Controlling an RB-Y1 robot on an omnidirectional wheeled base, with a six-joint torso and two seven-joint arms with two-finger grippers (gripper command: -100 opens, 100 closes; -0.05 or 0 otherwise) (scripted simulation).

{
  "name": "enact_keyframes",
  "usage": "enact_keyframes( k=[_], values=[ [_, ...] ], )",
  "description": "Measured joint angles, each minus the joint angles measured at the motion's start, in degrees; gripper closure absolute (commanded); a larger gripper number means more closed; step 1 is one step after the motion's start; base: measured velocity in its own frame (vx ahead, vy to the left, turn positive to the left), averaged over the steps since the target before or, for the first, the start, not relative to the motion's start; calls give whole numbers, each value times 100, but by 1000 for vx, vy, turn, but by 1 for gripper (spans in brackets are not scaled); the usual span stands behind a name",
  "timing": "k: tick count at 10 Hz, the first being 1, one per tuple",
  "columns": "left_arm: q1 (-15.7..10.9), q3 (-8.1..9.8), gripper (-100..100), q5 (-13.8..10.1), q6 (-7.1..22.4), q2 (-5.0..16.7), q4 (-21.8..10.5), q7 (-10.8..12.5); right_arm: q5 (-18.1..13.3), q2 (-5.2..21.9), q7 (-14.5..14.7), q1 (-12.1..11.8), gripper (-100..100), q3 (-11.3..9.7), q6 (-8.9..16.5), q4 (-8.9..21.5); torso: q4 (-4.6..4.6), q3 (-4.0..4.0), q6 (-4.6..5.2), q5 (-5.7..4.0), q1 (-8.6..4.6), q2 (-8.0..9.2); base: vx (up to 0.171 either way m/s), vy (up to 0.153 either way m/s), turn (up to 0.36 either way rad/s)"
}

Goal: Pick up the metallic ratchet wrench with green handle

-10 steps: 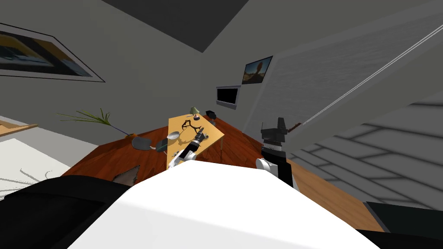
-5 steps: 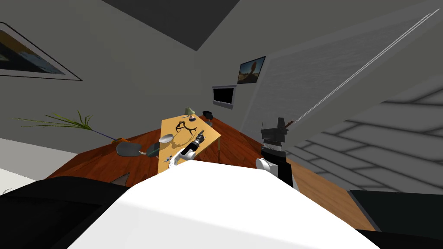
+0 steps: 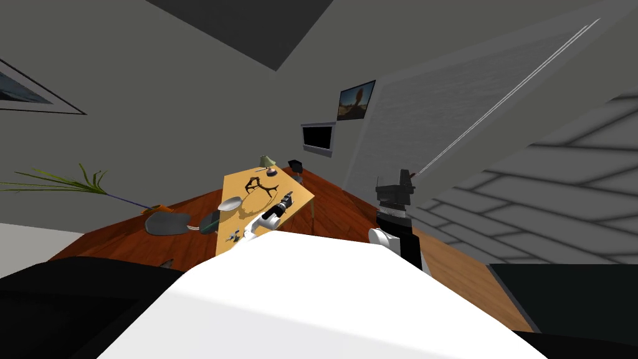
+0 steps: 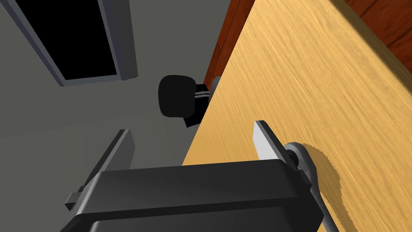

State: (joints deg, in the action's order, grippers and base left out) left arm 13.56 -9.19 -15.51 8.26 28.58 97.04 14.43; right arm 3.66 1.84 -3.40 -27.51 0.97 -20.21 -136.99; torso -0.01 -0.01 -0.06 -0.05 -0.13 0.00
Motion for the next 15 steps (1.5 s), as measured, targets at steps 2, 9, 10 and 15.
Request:
enact_keyframes(
  k=[2, 9, 10, 15],
  values=[
    [-84, 20, -100, -116, 283, 153, -201, 92, 0, 0, 0, 0, 0, 0, 0, 0, 0, -1, 0, -1, -6, -1, 23, -31, -20],
    [-537, 110, -100, -512, 1402, 589, -1030, 379, 0, 0, 0, 0, 0, 0, 0, 0, -1, -2, 0, -1, -5, -5, 37, -38, -73],
    [-593, 99, -100, -517, 1484, 577, -1156, 384, 0, 0, 0, 0, 0, 0, 0, 0, 0, 1, 0, 1, 1, 1, 23, -29, -95],
    [-918, 236, -100, -861, 2191, 885, -1875, 575, 0, 0, 0, 0, 0, 0, 0, 0, 0, -1, 1, 0, 0, -3, 33, -26, -63]
  ],
)
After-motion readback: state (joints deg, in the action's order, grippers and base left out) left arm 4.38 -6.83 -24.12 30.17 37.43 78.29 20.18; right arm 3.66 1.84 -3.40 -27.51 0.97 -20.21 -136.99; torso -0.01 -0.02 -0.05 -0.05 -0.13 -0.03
